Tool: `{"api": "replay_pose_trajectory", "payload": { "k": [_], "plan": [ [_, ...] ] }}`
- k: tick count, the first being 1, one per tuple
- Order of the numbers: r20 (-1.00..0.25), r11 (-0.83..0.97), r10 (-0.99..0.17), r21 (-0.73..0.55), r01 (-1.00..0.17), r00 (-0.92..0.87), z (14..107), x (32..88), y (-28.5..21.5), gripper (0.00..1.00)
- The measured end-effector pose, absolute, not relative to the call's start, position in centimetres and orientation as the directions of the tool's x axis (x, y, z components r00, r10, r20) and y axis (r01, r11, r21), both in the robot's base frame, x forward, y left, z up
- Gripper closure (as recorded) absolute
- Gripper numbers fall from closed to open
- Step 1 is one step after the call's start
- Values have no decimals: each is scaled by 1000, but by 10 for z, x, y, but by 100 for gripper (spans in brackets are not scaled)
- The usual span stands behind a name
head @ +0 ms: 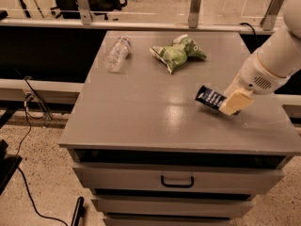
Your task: Move rxbar blueberry near green jalapeno chip bag
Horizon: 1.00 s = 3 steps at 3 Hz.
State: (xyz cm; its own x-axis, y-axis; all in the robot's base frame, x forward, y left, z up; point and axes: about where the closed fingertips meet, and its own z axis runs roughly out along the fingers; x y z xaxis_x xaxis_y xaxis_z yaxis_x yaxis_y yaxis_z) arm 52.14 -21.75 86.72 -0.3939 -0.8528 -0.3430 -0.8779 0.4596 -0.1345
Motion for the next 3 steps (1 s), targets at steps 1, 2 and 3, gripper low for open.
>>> {"api": "replay_pose_trajectory", "payload": {
  "k": [1, 2, 3],
  "plan": [
    [-379, 478, -840, -181, -860, -387, 874, 567, -219, 100],
    [-415, 506, -821, -213, -836, -391, 875, 614, -212, 100],
    [-429, 529, -808, -227, -818, -404, 870, 656, -200, 100]
  ]
}}
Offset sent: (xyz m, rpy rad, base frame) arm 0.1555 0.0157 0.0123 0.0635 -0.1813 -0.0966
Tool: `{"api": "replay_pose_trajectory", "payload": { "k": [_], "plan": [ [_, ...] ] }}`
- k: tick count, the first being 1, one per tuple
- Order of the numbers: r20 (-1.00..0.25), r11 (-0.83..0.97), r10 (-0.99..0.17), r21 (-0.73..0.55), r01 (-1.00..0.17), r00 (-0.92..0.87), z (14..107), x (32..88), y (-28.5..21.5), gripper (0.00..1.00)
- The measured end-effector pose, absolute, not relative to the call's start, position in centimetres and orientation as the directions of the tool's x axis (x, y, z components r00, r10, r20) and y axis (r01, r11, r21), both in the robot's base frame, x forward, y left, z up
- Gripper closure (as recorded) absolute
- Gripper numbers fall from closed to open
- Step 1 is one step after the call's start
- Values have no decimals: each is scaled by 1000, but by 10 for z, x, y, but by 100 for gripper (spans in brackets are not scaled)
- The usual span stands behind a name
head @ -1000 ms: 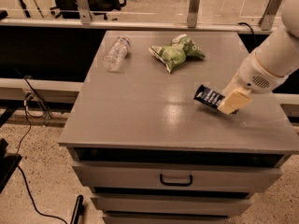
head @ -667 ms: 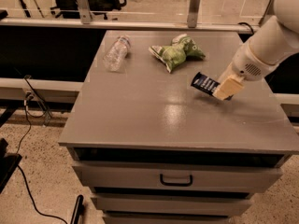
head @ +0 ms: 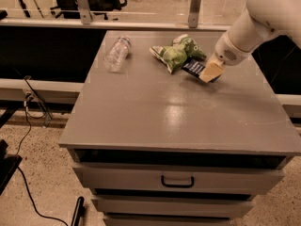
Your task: Move rxbar blueberry near green jalapeno chip bag
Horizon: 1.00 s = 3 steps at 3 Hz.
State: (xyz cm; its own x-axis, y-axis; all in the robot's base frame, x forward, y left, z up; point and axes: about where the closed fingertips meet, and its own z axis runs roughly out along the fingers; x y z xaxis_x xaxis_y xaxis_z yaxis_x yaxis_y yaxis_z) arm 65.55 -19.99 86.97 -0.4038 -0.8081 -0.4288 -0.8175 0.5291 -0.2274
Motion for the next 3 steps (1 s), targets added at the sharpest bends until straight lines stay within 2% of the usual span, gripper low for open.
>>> {"api": "replay_pose_trajectory", "payload": {
  "k": [1, 3],
  "plan": [
    [-427, 548, -799, -229, -804, -423, 860, 684, -189, 82],
    [-411, 567, -794, -233, -790, -448, 848, 705, -184, 36]
  ]
}}
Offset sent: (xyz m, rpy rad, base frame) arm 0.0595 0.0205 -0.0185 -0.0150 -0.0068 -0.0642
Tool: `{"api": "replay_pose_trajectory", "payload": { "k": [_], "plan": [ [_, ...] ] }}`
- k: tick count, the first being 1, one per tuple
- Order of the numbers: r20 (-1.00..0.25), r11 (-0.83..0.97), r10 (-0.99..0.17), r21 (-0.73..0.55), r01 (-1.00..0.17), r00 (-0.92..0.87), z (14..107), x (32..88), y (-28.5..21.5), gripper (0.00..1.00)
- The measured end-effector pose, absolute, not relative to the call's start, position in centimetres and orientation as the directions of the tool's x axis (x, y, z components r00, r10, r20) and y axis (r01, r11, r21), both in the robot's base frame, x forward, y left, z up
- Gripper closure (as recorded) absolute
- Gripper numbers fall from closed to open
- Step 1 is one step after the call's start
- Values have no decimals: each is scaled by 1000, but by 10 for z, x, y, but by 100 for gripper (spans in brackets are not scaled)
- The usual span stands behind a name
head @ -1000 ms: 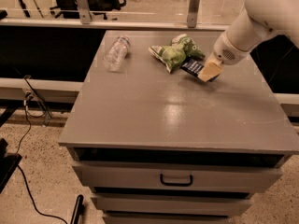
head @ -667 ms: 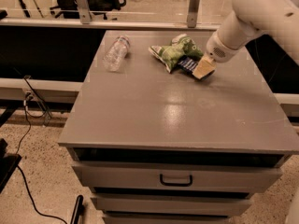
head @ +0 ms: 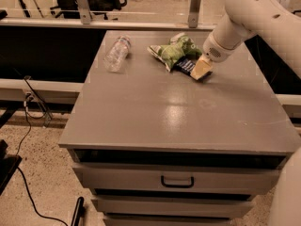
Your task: Move rxbar blueberry near green jalapeno chip bag
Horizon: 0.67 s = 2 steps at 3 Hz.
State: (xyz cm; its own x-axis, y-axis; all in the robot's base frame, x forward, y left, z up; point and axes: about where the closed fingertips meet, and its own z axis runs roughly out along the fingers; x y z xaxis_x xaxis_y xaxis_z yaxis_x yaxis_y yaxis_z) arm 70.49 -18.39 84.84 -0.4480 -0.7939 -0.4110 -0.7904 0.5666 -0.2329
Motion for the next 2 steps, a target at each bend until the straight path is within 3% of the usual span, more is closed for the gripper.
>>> {"api": "replay_pose_trajectory", "payload": {
  "k": [1, 2],
  "plan": [
    [-406, 575, -789, -226, -786, -461, 844, 706, -188, 13],
    [-398, 571, -793, -218, -792, -462, 845, 703, -196, 0]
  ]
}}
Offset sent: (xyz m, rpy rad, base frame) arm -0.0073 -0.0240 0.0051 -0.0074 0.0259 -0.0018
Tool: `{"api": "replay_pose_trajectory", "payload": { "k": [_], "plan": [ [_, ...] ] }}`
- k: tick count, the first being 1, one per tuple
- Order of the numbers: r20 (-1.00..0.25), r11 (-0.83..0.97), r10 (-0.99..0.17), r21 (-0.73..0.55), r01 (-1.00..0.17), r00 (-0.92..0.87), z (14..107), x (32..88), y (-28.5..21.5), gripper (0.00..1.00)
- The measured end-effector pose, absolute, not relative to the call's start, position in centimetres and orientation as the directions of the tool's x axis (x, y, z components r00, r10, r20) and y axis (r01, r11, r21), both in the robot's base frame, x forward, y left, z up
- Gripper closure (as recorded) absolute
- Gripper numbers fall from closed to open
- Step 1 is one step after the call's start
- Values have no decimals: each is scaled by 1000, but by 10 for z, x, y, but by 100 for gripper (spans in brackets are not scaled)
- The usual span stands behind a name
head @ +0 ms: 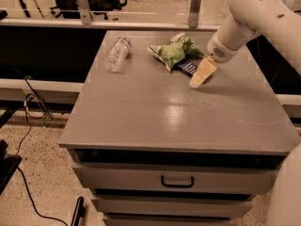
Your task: Move rxbar blueberry near green jalapeno chip bag
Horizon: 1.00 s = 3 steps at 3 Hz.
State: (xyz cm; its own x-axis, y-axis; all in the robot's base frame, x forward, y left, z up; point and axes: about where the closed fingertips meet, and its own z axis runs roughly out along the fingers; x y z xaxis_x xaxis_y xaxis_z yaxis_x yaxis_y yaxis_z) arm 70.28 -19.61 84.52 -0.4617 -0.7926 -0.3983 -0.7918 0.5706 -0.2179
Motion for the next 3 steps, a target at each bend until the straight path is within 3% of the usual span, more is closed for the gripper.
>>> {"api": "replay_pose_trajectory", "payload": {
  "k": [3],
  "plan": [
    [-422, 473, -811, -64, -879, -406, 850, 652, -265, 0]
  ]
}}
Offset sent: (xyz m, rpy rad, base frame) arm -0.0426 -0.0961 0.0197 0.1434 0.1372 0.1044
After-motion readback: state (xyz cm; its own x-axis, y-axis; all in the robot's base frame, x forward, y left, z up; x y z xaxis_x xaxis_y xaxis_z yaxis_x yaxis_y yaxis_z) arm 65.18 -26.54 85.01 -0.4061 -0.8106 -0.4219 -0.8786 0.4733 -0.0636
